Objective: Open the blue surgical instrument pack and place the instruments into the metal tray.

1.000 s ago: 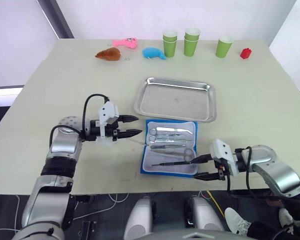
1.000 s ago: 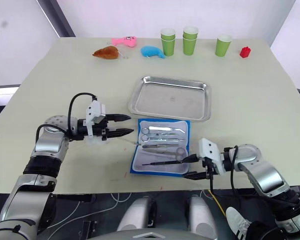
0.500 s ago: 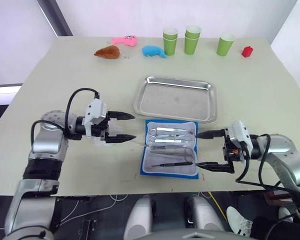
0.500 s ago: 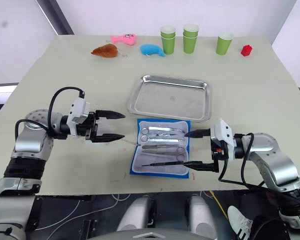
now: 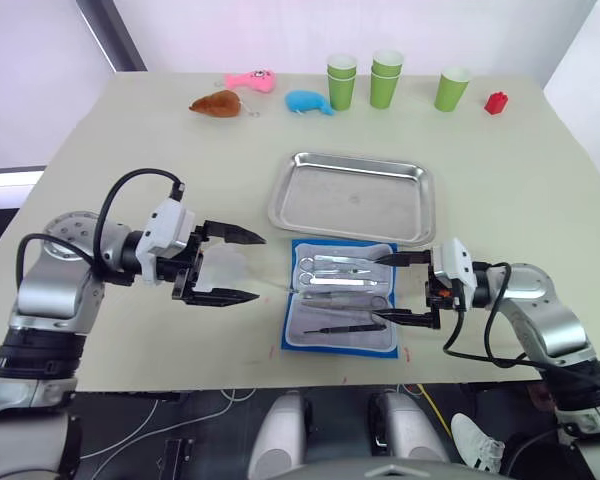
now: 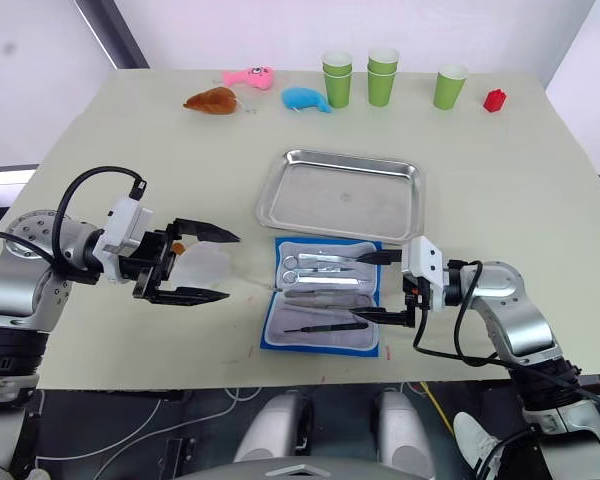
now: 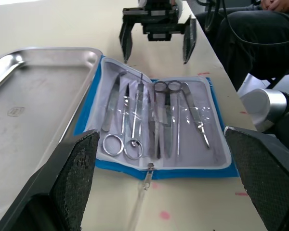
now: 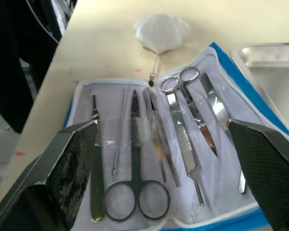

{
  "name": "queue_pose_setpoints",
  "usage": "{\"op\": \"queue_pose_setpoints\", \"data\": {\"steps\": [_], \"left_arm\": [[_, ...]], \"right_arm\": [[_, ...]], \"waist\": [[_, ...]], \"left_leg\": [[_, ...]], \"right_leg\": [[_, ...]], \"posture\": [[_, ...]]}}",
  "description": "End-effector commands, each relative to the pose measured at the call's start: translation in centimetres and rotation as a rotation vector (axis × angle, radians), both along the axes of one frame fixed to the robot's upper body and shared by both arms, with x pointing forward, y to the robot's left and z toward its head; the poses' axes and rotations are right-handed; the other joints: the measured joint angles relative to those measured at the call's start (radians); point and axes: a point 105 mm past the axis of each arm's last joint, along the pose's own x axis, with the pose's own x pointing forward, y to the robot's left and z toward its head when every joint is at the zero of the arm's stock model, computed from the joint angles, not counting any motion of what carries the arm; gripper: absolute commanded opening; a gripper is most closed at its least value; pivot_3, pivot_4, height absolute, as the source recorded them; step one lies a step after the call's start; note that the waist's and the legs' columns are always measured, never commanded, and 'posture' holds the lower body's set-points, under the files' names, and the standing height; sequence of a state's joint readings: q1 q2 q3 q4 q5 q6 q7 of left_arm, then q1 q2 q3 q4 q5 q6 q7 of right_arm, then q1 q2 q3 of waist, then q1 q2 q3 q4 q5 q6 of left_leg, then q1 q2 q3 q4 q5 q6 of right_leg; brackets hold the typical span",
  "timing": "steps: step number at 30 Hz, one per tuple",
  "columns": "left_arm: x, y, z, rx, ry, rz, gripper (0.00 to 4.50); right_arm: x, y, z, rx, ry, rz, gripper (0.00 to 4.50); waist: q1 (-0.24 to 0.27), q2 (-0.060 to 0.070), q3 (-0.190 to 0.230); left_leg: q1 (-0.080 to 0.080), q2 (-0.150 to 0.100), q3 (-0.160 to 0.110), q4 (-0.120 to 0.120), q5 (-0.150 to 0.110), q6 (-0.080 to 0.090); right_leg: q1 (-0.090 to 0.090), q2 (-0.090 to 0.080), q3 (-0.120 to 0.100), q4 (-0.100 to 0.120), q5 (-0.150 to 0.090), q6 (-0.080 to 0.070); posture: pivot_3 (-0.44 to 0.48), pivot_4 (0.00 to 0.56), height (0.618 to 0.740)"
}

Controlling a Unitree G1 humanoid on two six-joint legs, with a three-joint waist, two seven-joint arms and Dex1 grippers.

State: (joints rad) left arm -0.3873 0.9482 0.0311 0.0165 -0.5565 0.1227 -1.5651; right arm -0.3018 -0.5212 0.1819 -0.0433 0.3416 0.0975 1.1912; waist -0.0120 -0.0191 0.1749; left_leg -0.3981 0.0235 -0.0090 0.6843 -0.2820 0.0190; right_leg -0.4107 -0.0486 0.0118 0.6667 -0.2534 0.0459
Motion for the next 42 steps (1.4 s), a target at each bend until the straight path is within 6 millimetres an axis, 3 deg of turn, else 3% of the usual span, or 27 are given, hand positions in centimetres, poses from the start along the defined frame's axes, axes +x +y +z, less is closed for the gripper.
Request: {"op": "queue_pose_setpoints", "data": {"steps": [1,14,24,30,35,38,42], "left_arm": [[-0.9,-0.5,0.9,-0.006,-0.025,-0.073,4.41],[-1.2,-0.7,0.0,-0.013,-0.013,-0.079,4.41],[-0.9,-0.3,-0.5,-0.021,-0.003,-0.05,4.41],[0.5,0.0,-1.2,-0.003,-0.036,-0.014,4.41],[2.2,-0.2,-1.7,-0.004,-0.048,0.036,4.41],[3.4,-0.7,-2.0,-0.026,-0.017,0.045,3.6],[4.9,-1.8,-2.8,-0.011,-0.041,0.037,1.73]], "right_arm": [[0.6,0.4,0.1,-0.003,-0.062,-0.005,4.5],[1.6,0.0,-4.1,-0.089,0.021,-0.045,4.5],[1.3,-1.0,-7.9,-0.208,0.155,-0.074,4.5],[0.7,-0.9,-9.2,-0.254,0.208,-0.064,4.5],[0.8,-0.9,-9.4,-0.256,0.211,-0.074,4.5],[0.8,-0.7,-9.4,-0.253,0.209,-0.076,4.5],[1.0,-0.6,-9.4,-0.248,0.209,-0.08,4.5]], "waist": [[0.0,0.0,0.0],[-0.001,0.001,0.0],[-0.001,0.0,0.0],[-0.001,0.0,-0.001],[-0.001,-0.002,-0.002],[-0.001,-0.003,-0.003],[-0.002,-0.004,-0.003]], "left_leg": [[0.0,0.0,0.0,0.0,0.0,0.0],[0.001,0.0,0.001,0.0,0.0,0.0],[0.005,0.0,0.002,0.001,0.0,0.0],[0.019,0.0,0.003,0.0,0.0,0.0],[0.02,0.0,0.003,0.001,0.0,0.0],[0.019,0.0,0.003,0.001,0.0,0.0],[0.019,0.0,0.003,0.001,0.0,0.0]], "right_leg": [[0.0,0.0,0.0,0.0,0.0,0.0],[0.0,0.0,0.001,0.0,0.0,0.0],[0.001,0.0,0.002,0.005,0.0,0.0],[0.013,0.0,0.004,0.006,-0.001,-0.001],[0.014,0.001,0.004,0.006,0.0,-0.001],[0.014,0.001,0.004,0.006,0.0,0.0],[0.014,0.001,0.004,0.006,0.0,0.0]], "posture": [[0.0,0.15,0.739],[0.0,0.15,0.739],[0.0,0.15,0.739],[0.0,0.15,0.739],[0.0,0.15,0.739],[0.0,0.15,0.739],[0.0,0.15,0.739]]}}
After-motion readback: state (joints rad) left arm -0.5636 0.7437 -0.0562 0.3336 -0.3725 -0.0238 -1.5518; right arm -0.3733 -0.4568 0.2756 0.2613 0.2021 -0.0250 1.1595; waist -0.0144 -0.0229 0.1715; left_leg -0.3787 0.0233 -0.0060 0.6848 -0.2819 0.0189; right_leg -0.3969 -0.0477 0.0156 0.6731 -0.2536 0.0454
